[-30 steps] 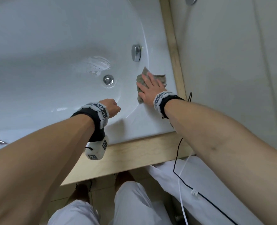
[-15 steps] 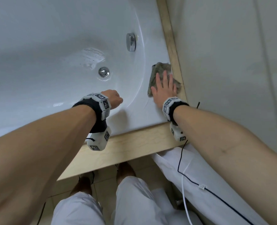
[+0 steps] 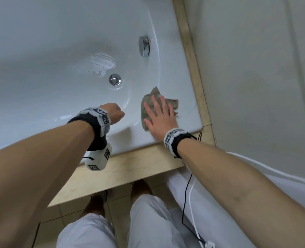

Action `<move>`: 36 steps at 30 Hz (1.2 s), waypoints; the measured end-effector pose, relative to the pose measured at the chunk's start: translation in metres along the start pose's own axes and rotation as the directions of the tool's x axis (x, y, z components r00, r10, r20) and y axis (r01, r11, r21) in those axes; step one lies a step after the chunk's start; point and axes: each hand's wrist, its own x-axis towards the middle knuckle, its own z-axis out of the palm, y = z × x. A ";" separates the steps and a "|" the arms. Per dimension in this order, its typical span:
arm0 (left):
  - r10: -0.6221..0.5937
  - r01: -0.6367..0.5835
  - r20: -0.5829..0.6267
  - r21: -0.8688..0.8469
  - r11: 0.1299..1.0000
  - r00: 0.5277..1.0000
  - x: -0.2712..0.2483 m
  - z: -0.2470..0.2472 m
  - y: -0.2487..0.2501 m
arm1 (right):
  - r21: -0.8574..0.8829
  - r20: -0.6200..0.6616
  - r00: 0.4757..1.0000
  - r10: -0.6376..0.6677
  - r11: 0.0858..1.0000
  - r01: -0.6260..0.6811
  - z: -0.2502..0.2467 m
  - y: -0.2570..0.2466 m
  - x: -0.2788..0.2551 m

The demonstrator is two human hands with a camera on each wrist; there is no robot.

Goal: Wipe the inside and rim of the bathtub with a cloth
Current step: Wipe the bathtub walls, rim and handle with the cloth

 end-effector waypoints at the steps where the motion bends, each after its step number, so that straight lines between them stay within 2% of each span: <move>1: -0.007 0.007 -0.001 0.000 1.000 1.000 0.001 -0.002 0.002 | -0.011 -0.013 1.000 -0.008 1.000 0.008 -0.007 0.009 0.013; 5: -0.031 0.031 -0.017 -0.001 1.000 0.999 0.007 -0.009 0.011 | 0.003 -0.025 1.000 0.018 1.000 -0.018 -0.042 0.049 0.060; 9: -0.028 0.028 -0.009 -0.008 1.000 1.000 0.012 -0.009 0.027 | 0.022 -0.016 0.999 0.031 0.999 -0.030 -0.060 0.086 0.074; 14: 0.011 -0.011 -0.003 0.005 1.000 1.000 0.011 -0.005 0.049 | 0.127 -0.052 0.988 0.144 0.982 -0.136 -0.045 0.114 0.050; 17: 0.041 -0.041 -0.001 0.016 0.999 0.999 0.009 -0.001 0.052 | 0.254 -0.035 0.972 0.231 0.943 -0.215 -0.031 0.117 0.025; 20: 0.062 -0.062 -0.001 0.029 0.998 0.998 0.005 0.003 0.047 | 0.287 -0.070 0.955 0.288 0.923 -0.258 -0.018 0.110 0.003; 24: 0.080 -0.080 0.002 0.026 0.996 0.997 0.002 0.008 0.024 | 0.312 -0.097 0.927 0.363 0.895 -0.318 -0.007 0.093 -0.018; 28: 0.088 -0.088 0.012 0.074 0.993 0.996 -0.003 0.013 -0.015 | 0.249 -0.106 0.923 0.369 0.909 -0.334 0.006 0.057 -0.032; 33: 0.123 -0.126 0.034 0.096 0.987 0.992 -0.026 0.011 -0.067 | 0.210 -0.052 0.945 0.323 0.929 -0.306 0.020 -0.041 -0.044; 36: 0.157 -0.164 0.071 0.110 0.980 0.985 -0.047 0.008 -0.094 | 0.198 -0.008 0.979 0.203 0.960 -0.197 0.024 -0.117 -0.052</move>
